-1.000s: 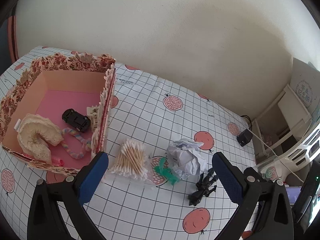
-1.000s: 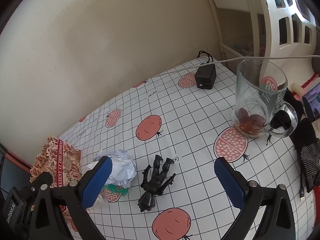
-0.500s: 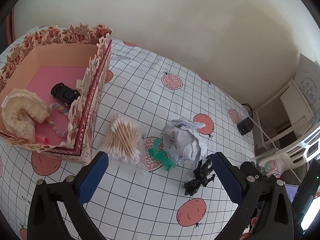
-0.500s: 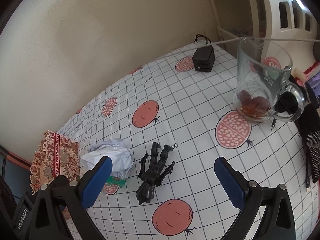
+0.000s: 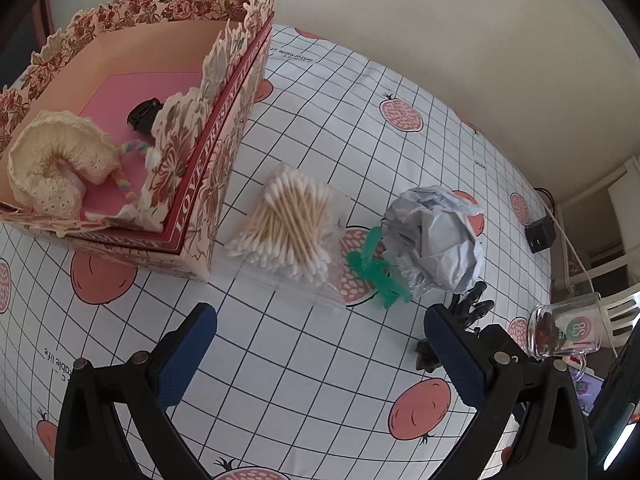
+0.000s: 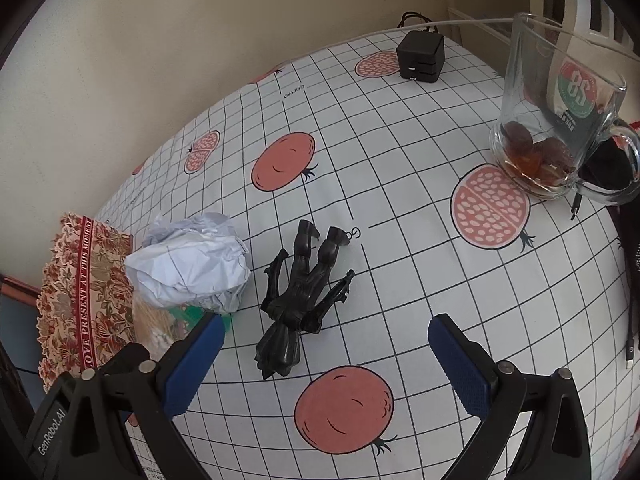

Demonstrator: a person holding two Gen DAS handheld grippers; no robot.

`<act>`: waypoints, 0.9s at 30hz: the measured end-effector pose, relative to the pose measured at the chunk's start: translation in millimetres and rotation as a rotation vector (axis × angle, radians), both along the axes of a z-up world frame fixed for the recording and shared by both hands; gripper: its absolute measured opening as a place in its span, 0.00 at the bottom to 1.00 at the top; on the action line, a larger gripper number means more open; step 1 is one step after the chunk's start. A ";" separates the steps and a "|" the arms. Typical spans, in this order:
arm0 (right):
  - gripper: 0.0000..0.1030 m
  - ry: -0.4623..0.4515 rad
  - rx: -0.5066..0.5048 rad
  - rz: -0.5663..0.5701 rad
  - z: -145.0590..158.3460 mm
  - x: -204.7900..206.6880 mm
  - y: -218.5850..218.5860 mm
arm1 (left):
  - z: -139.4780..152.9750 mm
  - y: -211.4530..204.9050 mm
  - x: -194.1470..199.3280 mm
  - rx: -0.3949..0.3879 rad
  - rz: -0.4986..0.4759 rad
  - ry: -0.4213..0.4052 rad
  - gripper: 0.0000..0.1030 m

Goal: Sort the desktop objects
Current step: 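Lower the right tool onto the black robot figure and grasp it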

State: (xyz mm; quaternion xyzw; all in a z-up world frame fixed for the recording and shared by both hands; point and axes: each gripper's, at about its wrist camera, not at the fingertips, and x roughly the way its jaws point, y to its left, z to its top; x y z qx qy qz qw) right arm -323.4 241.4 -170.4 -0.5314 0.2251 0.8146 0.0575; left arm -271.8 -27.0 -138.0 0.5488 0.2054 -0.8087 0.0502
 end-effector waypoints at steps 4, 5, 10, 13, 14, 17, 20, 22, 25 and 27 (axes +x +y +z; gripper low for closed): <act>1.00 -0.014 0.004 0.014 -4.8 -1.5 -6.4 | -5.8 -7.1 1.1 0.004 0.032 -0.033 1.00; 1.00 -0.020 0.007 0.018 -6.1 -1.8 -8.2 | -7.3 -8.8 1.3 0.005 0.039 -0.042 1.00; 0.95 -0.040 0.014 0.032 -11.2 -4.3 -17.3 | -15.7 -15.3 2.8 0.006 0.064 -0.091 1.00; 0.89 -0.044 0.024 0.036 -12.0 -4.8 -21.8 | -18.1 -18.6 4.1 0.012 0.077 -0.106 1.00; 0.88 -0.046 0.026 0.036 -12.8 -5.3 -22.7 | -18.2 -18.8 4.4 0.014 0.077 -0.108 1.00; 0.81 -0.058 0.031 0.036 -15.6 -6.7 -25.6 | -17.9 -18.5 4.4 0.018 0.071 -0.109 1.00; 0.72 -0.066 0.039 0.044 -18.1 -8.1 -28.8 | -18.2 -19.7 3.0 0.021 0.064 -0.114 1.00; 0.59 -0.069 0.050 0.053 -18.9 -8.4 -30.9 | -18.5 -21.5 1.8 0.023 0.065 -0.118 1.00; 0.51 -0.083 0.044 0.049 -22.2 -8.1 -28.9 | -18.9 -24.1 0.8 0.028 0.069 -0.122 1.00; 0.44 -0.083 0.046 0.043 -21.6 -7.6 -27.5 | -19.0 -25.2 -0.2 0.029 0.070 -0.122 1.00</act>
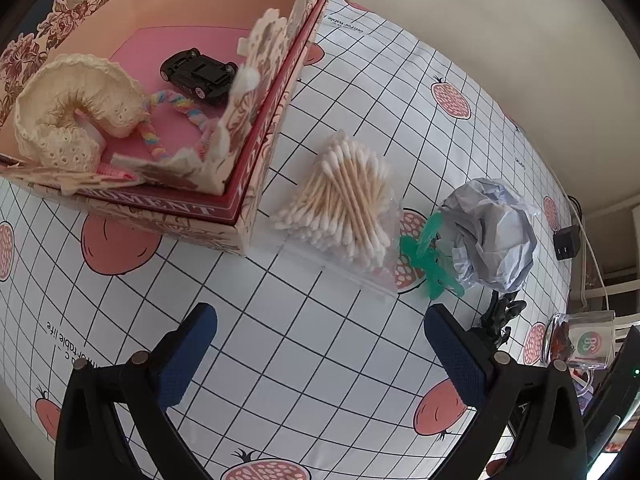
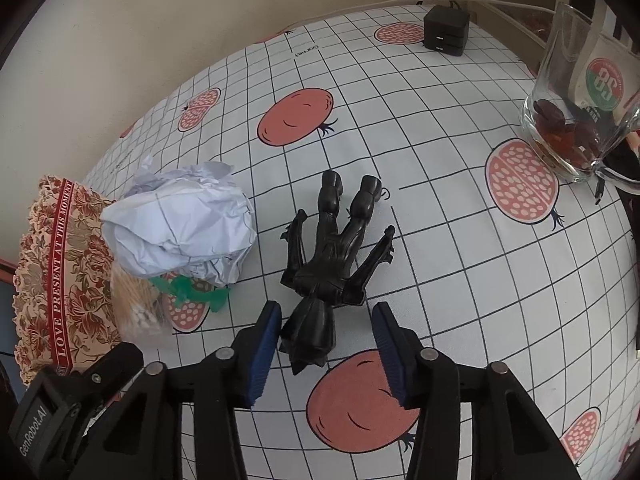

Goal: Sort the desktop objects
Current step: 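Lower the right tool onto the black robot figure and grasp it, then grasp the crumpled white paper bag with the left tool while the right tool holds the figure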

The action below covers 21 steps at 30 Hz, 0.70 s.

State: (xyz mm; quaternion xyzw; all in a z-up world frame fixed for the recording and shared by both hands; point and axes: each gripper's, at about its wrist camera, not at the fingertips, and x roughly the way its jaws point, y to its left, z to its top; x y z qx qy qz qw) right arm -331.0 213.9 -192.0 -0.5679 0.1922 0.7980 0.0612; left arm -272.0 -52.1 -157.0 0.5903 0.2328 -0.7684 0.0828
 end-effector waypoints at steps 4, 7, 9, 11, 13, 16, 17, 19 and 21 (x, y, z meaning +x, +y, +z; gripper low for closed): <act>0.29 -0.010 -0.007 -0.016 -0.9 1.4 3.0 | 0.2 0.3 -0.7 0.000 -0.001 -0.001 1.00; 0.29 -0.012 -0.021 -0.019 -0.8 2.2 4.0 | 0.5 1.1 -1.1 -0.002 -0.003 -0.001 1.00; 0.29 -0.012 -0.045 -0.025 -0.9 3.5 5.0 | 0.7 1.9 -1.5 -0.002 -0.007 0.000 1.00; 0.29 -0.003 -0.091 -0.042 -0.7 5.4 9.4 | 0.5 3.3 -2.7 -0.003 -0.012 -0.003 1.00; 0.29 0.012 -0.114 -0.051 1.4 6.6 12.5 | 1.3 5.0 -2.8 0.002 -0.019 -0.003 1.00; 0.29 0.037 -0.126 -0.053 7.3 8.6 17.4 | 4.8 10.8 -3.9 -0.005 -0.043 0.008 1.00; 0.29 0.041 -0.127 -0.052 9.1 9.2 19.1 | 7.2 13.8 -4.4 -0.009 -0.056 0.017 1.00; 0.29 0.049 -0.131 -0.052 12.1 10.5 23.1 | 12.4 19.9 -5.5 -0.020 -0.086 0.037 1.00; 0.29 0.055 -0.137 -0.051 15.3 12.4 27.5 | 16.6 25.7 -6.9 -0.025 -0.116 0.055 1.00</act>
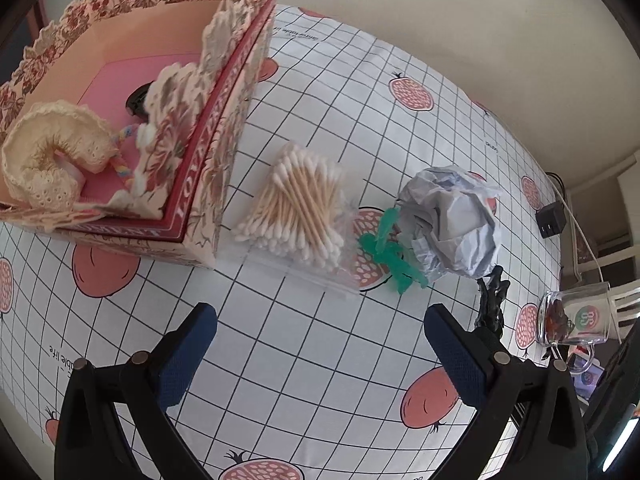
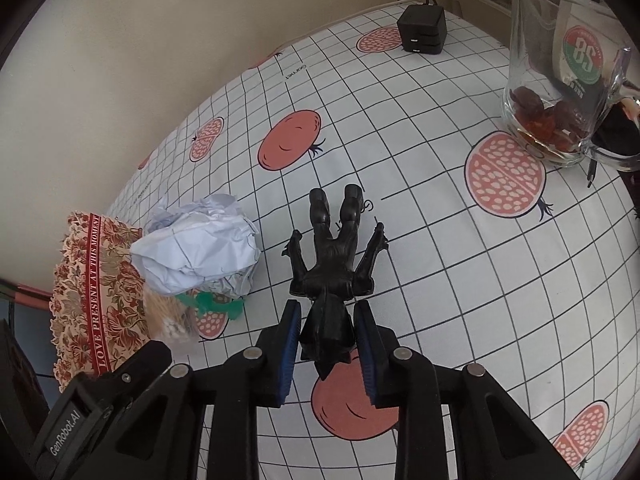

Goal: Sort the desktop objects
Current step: 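Grasp the crumpled white paper bag with the left tool while the right tool holds the figure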

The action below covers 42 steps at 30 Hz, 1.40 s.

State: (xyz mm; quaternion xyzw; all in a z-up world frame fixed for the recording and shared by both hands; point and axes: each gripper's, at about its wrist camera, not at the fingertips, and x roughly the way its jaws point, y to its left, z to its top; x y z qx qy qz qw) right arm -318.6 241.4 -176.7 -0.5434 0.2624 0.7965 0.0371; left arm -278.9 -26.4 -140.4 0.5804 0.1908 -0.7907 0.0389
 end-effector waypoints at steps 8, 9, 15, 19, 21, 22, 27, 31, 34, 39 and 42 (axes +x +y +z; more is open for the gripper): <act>0.28 0.057 -0.050 -0.042 21.0 8.1 20.2 | 19.1 13.2 -3.7 -0.040 -0.051 0.101 1.00; 0.28 0.061 -0.060 -0.042 22.1 8.4 21.1 | 22.3 14.0 -4.2 -0.045 -0.054 0.116 1.00; 0.28 0.067 -0.117 -0.061 22.5 8.6 28.3 | 33.8 20.1 -11.4 -0.019 -0.073 0.178 1.00; 0.28 0.059 -0.156 -0.072 19.1 8.2 32.5 | 44.7 32.9 -17.5 0.001 -0.089 0.221 1.00; 0.28 0.049 -0.181 -0.083 15.1 9.2 34.2 | 44.2 42.4 -22.7 0.010 -0.110 0.224 1.00; 0.28 0.042 -0.192 -0.088 13.1 9.8 34.7 | 43.3 47.0 -25.2 0.011 -0.116 0.220 1.00; 0.28 0.036 -0.233 -0.104 7.0 9.9 39.6 | 32.9 60.4 -40.1 -0.017 -0.109 0.200 1.00; 0.28 0.021 -0.261 -0.107 0.5 9.2 42.8 | 19.8 65.9 -44.4 -0.005 -0.116 0.168 0.88; 0.28 0.012 -0.281 -0.112 -3.3 10.0 43.8 | 13.5 70.7 -48.3 -0.010 -0.117 0.150 0.75; 0.28 0.020 -0.281 -0.108 -2.2 9.4 44.6 | 5.8 72.1 -53.0 0.009 -0.107 0.126 0.61; 0.28 0.018 -0.281 -0.107 -2.6 9.1 43.1 | 5.4 72.9 -52.6 0.012 -0.111 0.134 0.59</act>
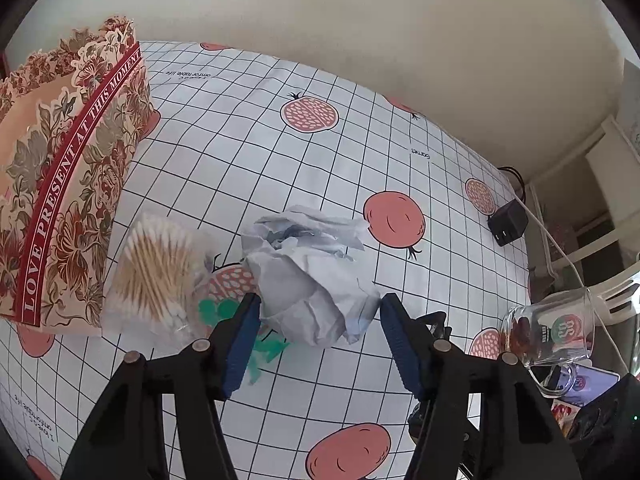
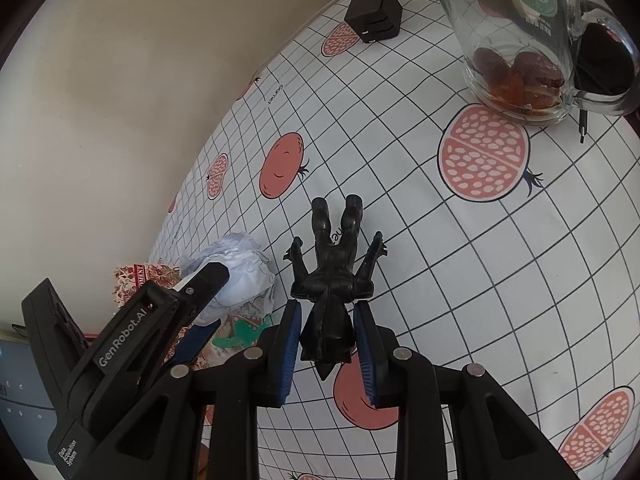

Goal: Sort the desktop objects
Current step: 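Grasp the crumpled white paper bag with the left tool while the right tool holds the figure, then carry the black figure and crumpled paper with both tools over the pink box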

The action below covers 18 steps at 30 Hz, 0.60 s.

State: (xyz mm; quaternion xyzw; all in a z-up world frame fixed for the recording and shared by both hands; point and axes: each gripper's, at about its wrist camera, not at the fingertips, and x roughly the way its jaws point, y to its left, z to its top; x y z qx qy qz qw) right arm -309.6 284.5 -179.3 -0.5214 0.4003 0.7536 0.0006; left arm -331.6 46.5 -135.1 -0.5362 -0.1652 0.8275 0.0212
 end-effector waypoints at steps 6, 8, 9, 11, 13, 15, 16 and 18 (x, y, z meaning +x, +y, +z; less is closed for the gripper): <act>0.28 0.025 0.003 -0.015 6.5 0.5 -1.2 | 3.9 -0.1 3.5 -0.008 -0.013 0.017 0.46; 0.28 0.048 -0.004 -0.028 11.1 1.7 -0.4 | 7.1 -3.7 7.5 -0.004 -0.009 0.026 0.36; 0.28 0.059 -0.005 -0.029 13.6 1.8 -0.5 | 9.1 -6.4 10.5 -0.007 -0.006 0.028 0.36; 0.28 0.075 0.001 -0.027 17.6 1.5 -2.5 | 12.2 -11.3 16.4 -0.008 -0.008 0.036 0.36; 0.28 0.085 0.003 -0.030 19.9 1.1 -4.3 | 14.0 -16.6 22.6 0.000 -0.010 0.040 0.36; 0.28 0.087 0.002 -0.036 20.6 1.1 -5.1 | 16.1 -21.4 27.3 0.013 -0.003 0.041 0.36; 0.28 0.091 0.000 -0.039 21.1 0.9 -5.3 | 17.6 -23.4 28.7 0.021 -0.001 0.039 0.36; 0.28 0.107 -0.005 -0.044 23.0 0.7 -6.1 | 23.0 -26.2 31.2 0.028 0.001 0.043 0.35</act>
